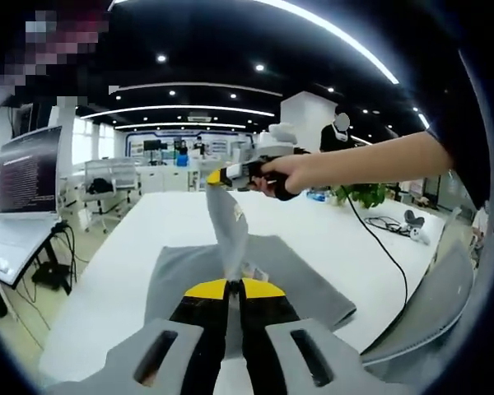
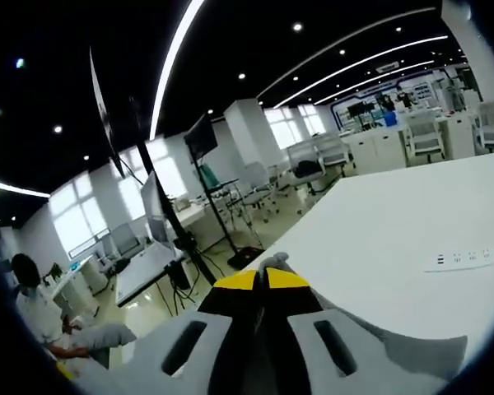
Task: Fold the towel on the table until its edges align and the towel forms a compact rectangular stack.
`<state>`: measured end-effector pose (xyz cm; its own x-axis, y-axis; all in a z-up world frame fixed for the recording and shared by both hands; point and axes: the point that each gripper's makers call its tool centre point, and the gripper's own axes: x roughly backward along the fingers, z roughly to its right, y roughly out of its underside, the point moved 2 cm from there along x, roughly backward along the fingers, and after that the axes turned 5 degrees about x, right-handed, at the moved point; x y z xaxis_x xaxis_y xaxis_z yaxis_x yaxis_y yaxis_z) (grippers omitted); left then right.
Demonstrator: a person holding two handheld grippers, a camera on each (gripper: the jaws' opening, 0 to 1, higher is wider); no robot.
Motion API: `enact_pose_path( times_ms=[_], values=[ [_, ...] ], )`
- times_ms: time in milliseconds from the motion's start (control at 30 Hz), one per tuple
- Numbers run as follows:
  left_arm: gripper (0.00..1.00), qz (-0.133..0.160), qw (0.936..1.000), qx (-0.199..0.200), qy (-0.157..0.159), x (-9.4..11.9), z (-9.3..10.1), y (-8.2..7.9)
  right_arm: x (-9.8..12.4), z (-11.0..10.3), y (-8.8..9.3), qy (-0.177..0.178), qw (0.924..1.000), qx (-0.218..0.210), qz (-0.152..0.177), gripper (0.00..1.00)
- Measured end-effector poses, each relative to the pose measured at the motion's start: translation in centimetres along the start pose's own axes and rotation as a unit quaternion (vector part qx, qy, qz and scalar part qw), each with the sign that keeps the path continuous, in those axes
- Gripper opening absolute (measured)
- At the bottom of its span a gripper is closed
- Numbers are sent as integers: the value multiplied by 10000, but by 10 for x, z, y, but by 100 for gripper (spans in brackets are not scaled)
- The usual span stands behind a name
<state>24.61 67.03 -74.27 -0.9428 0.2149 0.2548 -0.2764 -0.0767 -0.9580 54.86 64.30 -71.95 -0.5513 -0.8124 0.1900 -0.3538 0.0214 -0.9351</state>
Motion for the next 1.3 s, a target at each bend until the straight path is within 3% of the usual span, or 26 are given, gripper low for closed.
enact_pose_path(
  times_ms=[200,500,633,1067,1133,1300],
  values=[
    [5,-124,9992,333,-180,-4,-25,22,-18,5,20,182,9997,-66,-160,0],
    [5,-208,9919,1167,-456,-5,-57,54,-34,4,43,321,9986,-120,-406,0],
    [5,-216,9920,1161,-452,-4,-55,52,-35,-3,45,345,9984,-85,-432,0],
    [5,210,9948,933,-362,3,-45,2,-40,-8,16,295,9994,-145,-54,0],
    [5,193,9945,916,-460,2,-52,6,-45,-10,16,274,9995,-142,-54,0],
    [5,-105,9882,1271,-844,-3,-77,42,-60,-7,36,311,9991,-38,-296,0]
  ],
)
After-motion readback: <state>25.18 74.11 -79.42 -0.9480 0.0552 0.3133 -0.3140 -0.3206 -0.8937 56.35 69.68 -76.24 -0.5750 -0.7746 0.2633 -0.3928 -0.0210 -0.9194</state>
